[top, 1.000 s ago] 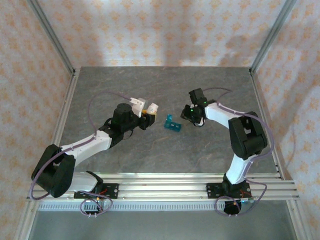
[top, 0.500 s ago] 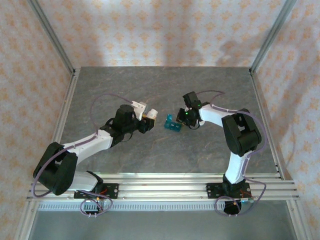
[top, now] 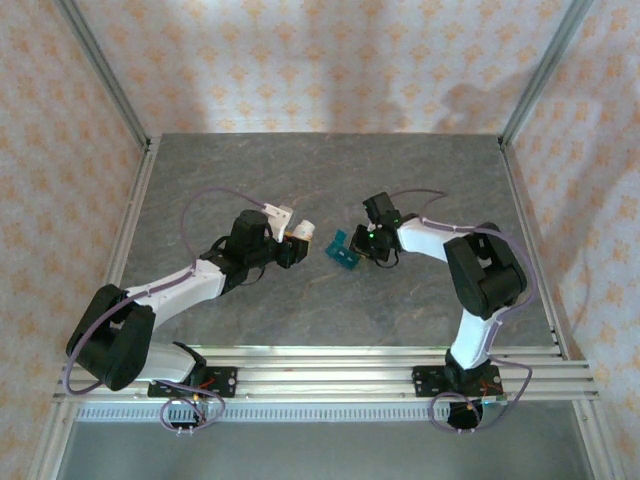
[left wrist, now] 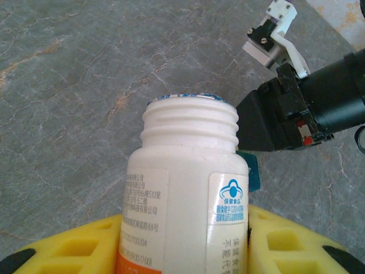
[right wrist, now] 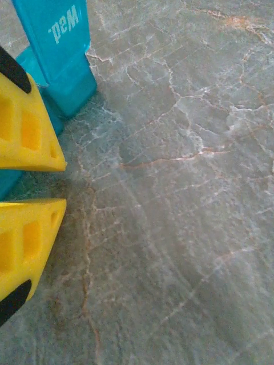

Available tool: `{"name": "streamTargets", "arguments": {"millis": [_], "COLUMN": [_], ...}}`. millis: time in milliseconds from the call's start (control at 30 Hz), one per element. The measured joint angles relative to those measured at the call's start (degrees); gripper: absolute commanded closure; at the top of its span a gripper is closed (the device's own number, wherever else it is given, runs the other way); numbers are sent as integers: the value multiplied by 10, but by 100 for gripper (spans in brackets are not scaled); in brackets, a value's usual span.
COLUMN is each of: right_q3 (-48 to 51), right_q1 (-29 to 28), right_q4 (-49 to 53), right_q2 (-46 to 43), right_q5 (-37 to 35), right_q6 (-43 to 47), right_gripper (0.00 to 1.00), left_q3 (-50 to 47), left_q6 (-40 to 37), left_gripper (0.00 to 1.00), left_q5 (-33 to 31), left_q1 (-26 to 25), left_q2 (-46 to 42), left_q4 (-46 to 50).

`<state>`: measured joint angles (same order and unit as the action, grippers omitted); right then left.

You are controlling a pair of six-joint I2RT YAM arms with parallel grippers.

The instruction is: Sort the pills into containers

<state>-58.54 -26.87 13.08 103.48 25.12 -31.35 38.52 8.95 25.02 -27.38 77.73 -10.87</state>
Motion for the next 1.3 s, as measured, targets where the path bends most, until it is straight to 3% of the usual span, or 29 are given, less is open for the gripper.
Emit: {"name": "streamTargets", "arguments": {"millis": [167,333,567,800,1300], "right_q3": [12,12,12,12,25], "right_q1": [-2,-2,-2,-2,-2], "right_q4": [3,13,34,41,41], "right_q2": [-14,-39,-73,-96,-113], "right_q5": [-5,-26,-59,-76,-78], "right_q6": [-2,0,14,28,34], "right_gripper": [79,71,43,27,25], "left_q3": [0,9,19,42,80], "left_q6": [0,0,-5,-20,-45], "left_gripper": [100,100,100,100,100], "left_q5": [0,1,2,2,-2], "left_q1": [0,0,0,-4,-19], "left_q2": [1,5,5,11,70], "left_q4": [1,13,33,64,133]}}
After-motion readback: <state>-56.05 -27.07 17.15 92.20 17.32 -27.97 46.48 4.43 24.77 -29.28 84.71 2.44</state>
